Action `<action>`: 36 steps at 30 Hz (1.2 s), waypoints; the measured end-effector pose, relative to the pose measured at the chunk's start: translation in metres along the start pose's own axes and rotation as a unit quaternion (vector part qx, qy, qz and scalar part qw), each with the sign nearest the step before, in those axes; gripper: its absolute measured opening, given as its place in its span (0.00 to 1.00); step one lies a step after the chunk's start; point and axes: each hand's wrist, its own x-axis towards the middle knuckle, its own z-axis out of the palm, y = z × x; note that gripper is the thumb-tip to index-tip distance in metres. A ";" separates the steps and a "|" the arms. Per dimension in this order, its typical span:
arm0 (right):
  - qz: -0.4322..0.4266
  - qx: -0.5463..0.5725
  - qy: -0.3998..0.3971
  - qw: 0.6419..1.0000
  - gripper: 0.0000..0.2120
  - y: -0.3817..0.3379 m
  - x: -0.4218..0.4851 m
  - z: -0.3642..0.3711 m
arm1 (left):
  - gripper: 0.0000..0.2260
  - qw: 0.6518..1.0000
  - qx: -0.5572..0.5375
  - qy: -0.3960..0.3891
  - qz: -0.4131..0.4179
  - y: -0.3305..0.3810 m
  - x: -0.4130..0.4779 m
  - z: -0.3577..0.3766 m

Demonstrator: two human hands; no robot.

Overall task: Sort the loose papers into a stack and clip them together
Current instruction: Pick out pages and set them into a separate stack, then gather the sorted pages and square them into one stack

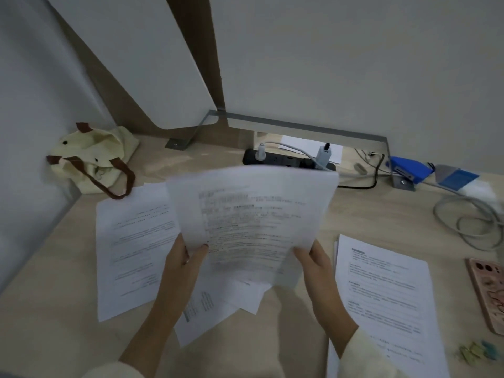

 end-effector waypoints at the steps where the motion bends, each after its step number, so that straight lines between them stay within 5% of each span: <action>1: 0.002 -0.008 0.010 1.000 0.10 -0.001 -0.001 -0.009 | 0.13 1.000 0.004 -0.011 0.000 0.003 -0.001 0.006; 15: 0.211 -0.101 0.184 0.955 0.06 0.071 -0.051 -0.203 | 0.05 0.952 0.131 -0.241 -0.137 -0.032 -0.045 0.195; 21: 0.228 -0.218 0.217 0.924 0.05 0.095 -0.050 -0.236 | 0.07 0.944 0.231 -0.201 -0.121 -0.071 -0.056 0.240; 26: 0.236 -0.273 0.218 0.907 0.21 0.102 -0.045 -0.243 | 0.23 0.943 0.213 -0.197 -0.162 -0.085 -0.064 0.248; 29: 0.251 -0.238 0.202 0.916 0.25 0.106 -0.036 -0.244 | 0.16 0.941 0.181 -0.215 -0.190 -0.079 -0.074 0.244; 33: 0.264 -0.197 0.166 0.930 0.20 0.127 -0.024 -0.253 | 0.14 0.946 0.126 -0.222 -0.202 -0.071 -0.074 0.235; 36: 0.218 -0.165 0.132 0.953 0.06 0.086 -0.018 -0.242 | 0.12 0.949 0.091 -0.213 -0.213 -0.063 -0.062 0.226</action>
